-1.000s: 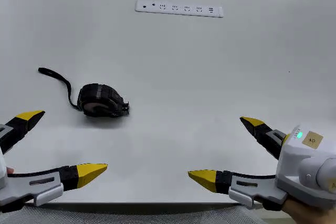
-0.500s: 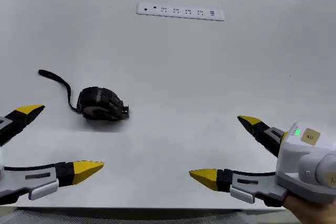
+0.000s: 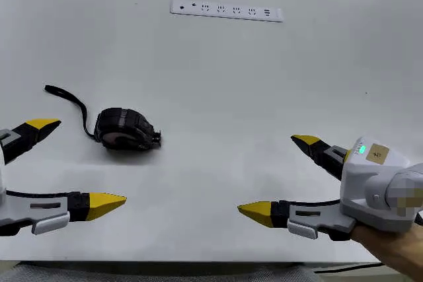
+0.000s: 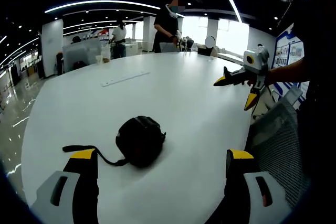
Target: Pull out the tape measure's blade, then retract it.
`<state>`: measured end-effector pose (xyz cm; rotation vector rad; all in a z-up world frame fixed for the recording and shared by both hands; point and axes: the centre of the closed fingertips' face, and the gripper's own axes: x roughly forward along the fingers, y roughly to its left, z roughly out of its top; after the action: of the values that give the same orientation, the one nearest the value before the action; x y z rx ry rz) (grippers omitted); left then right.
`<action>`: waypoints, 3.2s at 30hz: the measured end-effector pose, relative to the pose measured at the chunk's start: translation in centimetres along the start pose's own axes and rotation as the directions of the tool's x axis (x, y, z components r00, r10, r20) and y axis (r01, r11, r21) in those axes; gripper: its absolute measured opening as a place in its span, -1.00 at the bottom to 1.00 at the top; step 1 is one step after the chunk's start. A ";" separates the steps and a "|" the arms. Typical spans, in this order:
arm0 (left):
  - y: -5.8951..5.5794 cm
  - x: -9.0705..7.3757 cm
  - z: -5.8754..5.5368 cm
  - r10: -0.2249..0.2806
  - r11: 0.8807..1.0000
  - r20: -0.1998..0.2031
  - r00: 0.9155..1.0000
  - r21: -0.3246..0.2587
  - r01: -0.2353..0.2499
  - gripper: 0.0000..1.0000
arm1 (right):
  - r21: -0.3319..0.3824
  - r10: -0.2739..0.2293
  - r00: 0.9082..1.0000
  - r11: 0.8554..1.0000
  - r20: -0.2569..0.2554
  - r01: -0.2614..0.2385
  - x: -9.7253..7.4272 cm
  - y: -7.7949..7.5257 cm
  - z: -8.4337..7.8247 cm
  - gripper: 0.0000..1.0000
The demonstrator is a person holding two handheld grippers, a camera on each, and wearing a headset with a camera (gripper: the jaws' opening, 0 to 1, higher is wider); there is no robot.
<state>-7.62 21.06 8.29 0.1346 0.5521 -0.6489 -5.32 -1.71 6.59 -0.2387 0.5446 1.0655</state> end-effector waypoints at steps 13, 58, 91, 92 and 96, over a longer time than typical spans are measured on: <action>1.1 1.5 -0.3 -0.062 0.996 -0.058 0.996 0.063 0.066 0.99 | -0.072 0.063 0.997 0.995 -0.034 -0.066 2.0 -0.9 0.3 0.82; 3.5 5.8 -1.2 -0.248 0.910 -0.253 0.935 0.269 0.314 0.12 | -0.359 0.342 0.929 0.857 -0.144 -0.371 11.5 0.6 2.5 -0.05; 4.8 6.6 -2.2 -0.296 0.852 -0.360 0.884 0.318 0.415 -0.50 | -0.438 0.414 0.874 0.757 -0.254 -0.485 17.6 3.0 2.7 -0.56; 4.8 6.7 -2.2 -0.299 0.849 -0.360 0.884 0.322 0.419 -0.50 | -0.437 0.417 0.873 0.756 -0.252 -0.487 17.7 3.1 2.8 -0.58; 4.8 6.7 -2.2 -0.303 0.849 -0.357 0.884 0.320 0.420 -0.51 | -0.431 0.423 0.870 0.756 -0.251 -0.492 18.2 3.4 3.0 -0.61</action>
<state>-1.27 21.95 2.63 0.5186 0.7406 -1.1254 -0.70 15.09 -0.25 -0.6515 0.4610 1.6803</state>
